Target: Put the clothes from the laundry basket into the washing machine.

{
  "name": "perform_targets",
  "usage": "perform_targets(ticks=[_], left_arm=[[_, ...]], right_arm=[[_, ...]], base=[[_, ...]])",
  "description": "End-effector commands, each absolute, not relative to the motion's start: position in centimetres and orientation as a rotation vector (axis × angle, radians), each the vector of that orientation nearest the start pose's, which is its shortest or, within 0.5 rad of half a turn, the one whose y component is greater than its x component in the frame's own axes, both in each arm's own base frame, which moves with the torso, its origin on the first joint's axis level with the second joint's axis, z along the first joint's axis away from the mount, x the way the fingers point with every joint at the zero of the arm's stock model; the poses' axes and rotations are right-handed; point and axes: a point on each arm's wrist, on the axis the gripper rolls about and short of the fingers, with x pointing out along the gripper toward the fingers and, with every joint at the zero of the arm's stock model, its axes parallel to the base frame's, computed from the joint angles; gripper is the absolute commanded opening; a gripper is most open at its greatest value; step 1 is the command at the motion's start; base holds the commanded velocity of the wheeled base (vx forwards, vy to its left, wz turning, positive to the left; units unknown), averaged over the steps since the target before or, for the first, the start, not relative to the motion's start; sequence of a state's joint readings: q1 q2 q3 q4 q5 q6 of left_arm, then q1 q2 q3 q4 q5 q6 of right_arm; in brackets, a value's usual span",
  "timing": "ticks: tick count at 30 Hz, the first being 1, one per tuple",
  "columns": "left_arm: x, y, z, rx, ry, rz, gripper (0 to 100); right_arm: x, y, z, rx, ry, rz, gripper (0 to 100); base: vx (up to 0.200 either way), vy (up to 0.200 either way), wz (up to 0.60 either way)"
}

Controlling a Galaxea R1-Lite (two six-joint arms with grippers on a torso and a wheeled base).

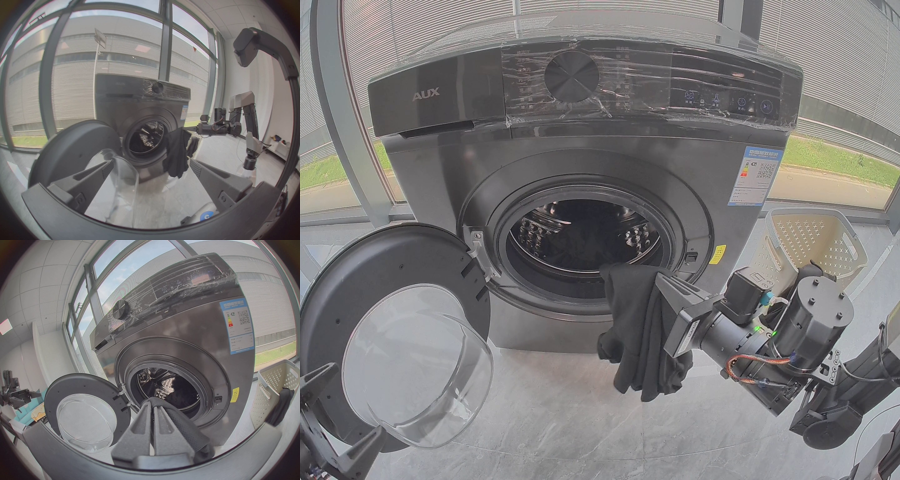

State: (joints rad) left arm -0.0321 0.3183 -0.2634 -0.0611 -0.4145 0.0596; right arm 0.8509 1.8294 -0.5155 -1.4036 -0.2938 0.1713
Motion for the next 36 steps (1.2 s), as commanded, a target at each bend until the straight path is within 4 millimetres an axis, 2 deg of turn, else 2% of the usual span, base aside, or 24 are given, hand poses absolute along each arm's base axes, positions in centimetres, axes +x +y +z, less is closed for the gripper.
perform_targets(ticks=[1,5,6,8,10,11,16,24,30,36], left_arm=[[6.9,-2.3,17.5,0.069,0.203,-0.711,100],[9.4,-4.1,17.1,0.077,0.263,-0.833,100],[9.5,-4.2,17.1,0.077,0.266,-0.834,100],[11.2,-5.8,16.7,0.091,0.305,-0.88,100],[11.3,-5.9,16.7,0.092,0.307,-0.882,100],[12.7,-7.2,16.5,0.105,0.31,-0.9,100],[15.3,-9.5,15.7,0.124,0.355,-0.923,100],[17.8,-11.9,13.5,0.135,0.399,-0.955,100],[20.1,-13.7,10.7,0.085,0.434,-0.954,100],[21.1,-15.1,8.7,0.095,0.433,-0.96,100]], right_arm=[[21.1,22.8,14.9,0.229,-0.034,0.598,0],[21.5,23.0,15.5,0.239,-0.049,0.592,0],[21.5,23.0,15.5,0.238,-0.048,0.592,0],[21.6,23.1,15.4,0.229,-0.032,0.589,0],[21.6,23.1,15.4,0.229,-0.032,0.588,0],[21.7,23.3,15.5,0.231,-0.034,0.588,0],[22.6,23.4,15.9,0.241,-0.048,0.564,0],[23.0,23.2,15.6,0.23,-0.029,0.535,0],[23.0,23.3,15.5,0.223,-0.016,0.506,0],[23.0,23.8,15.9,0.248,0.018,0.515,0]], base=[[0.0,0.0,0.0],[0.0,0.0,0.0],[0.0,0.0,0.0],[0.0,0.0,0.0],[0.0,0.0,0.0],[0.0,0.0,0.0],[0.0,0.0,0.0],[0.0,0.0,0.0],[0.0,0.0,0.0],[0.0,0.0,0.0]])
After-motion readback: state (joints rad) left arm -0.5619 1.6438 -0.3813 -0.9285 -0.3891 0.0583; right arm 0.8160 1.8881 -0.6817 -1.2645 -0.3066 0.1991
